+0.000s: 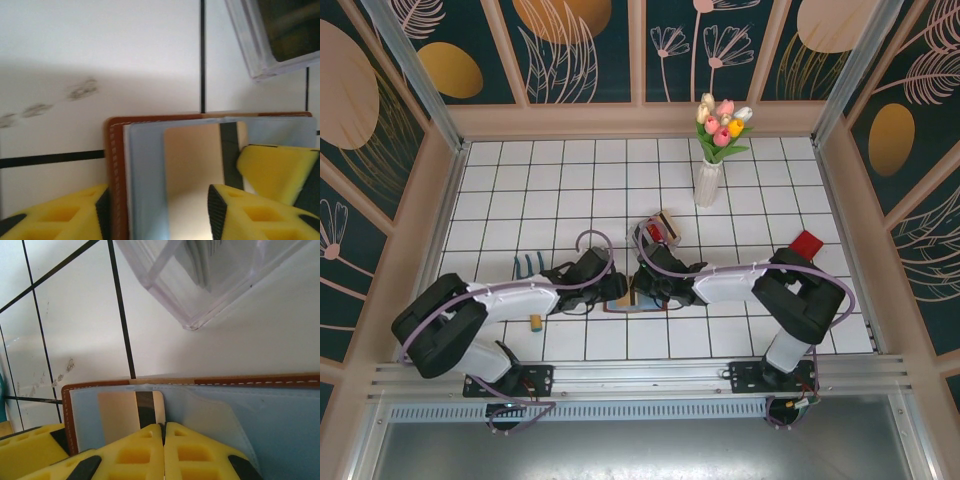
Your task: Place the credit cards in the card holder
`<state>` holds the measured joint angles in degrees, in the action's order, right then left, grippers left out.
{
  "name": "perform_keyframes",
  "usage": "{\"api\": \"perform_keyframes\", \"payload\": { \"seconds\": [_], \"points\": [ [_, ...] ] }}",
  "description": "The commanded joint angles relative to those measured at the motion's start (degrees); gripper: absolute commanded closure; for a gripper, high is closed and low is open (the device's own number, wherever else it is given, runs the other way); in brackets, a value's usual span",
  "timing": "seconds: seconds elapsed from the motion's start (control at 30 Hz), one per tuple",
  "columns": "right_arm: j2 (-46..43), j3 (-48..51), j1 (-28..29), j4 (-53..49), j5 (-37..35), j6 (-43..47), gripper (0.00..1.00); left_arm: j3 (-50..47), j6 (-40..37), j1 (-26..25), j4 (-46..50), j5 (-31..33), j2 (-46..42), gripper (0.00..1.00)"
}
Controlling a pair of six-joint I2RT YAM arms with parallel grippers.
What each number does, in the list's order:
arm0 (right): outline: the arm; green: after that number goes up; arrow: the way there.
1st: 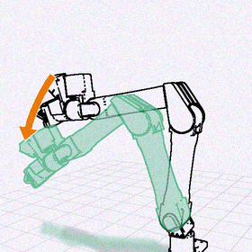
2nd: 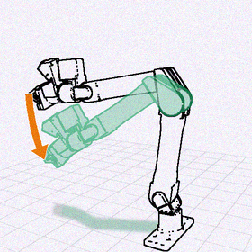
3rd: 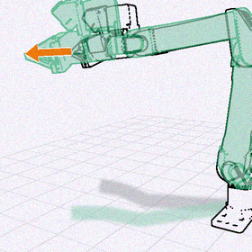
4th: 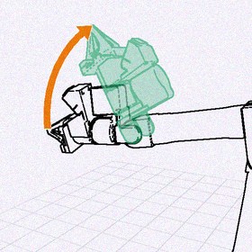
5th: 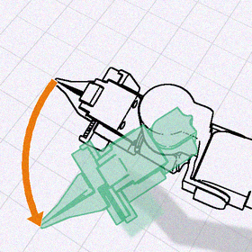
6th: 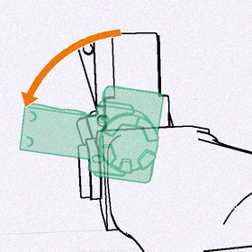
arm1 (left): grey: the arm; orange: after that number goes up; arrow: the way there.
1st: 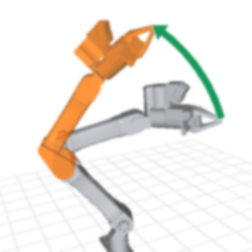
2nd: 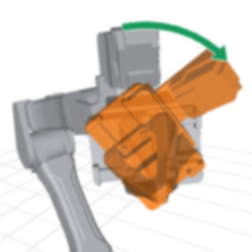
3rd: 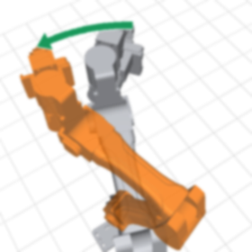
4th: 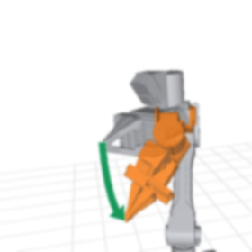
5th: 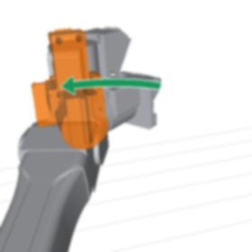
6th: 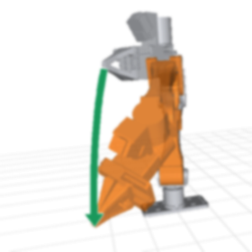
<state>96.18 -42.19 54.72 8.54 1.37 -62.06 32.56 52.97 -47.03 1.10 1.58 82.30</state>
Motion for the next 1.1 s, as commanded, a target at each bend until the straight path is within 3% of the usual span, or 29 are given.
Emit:
{"api": "perform_keyframes", "payload": {
  "seconds": [0.0,0.27,0.33,0.6,0.77,0.93,1.07],
  "points": [
    [2.61,1.22,-0.28,-4.81,0.08,-0.74,0.93,-1.86,0.99,-0.11,3.52,3.69,-3.16,0.55],
    [3.51,-1.03,0.07,-3.66,2.86,1.82,0.92,-1.54,-0.52,-0.15,1.96,1.30,0.43,0.93],
    [4.09,-2.62,0.68,-4.07,3.25,2.56,0.91,-1.38,-0.85,-0.16,1.26,0.45,1.38,0.97],
    [6.58,-7.27,2.09,-4.77,5.09,3.83,0.88,-0.74,-1.26,-0.17,0.83,-0.44,2.80,0.99],
    [3.68,-7.22,1.89,-9.34,1.17,3.86,0.83,-0.52,-1.15,-0.17,1.22,0.23,2.35,0.96],
    [-1.89,-7.40,1.86,-16.04,-5.02,4.72,0.66,-0.51,-0.75,-0.16,1.79,1.49,1.39,0.89],
    [-4.97,-8.27,1.62,-19.22,-8.37,5.94,0.63,-0.30,-0.69,-0.17,2.31,2.68,-0.27,0.84]
  ]
}}
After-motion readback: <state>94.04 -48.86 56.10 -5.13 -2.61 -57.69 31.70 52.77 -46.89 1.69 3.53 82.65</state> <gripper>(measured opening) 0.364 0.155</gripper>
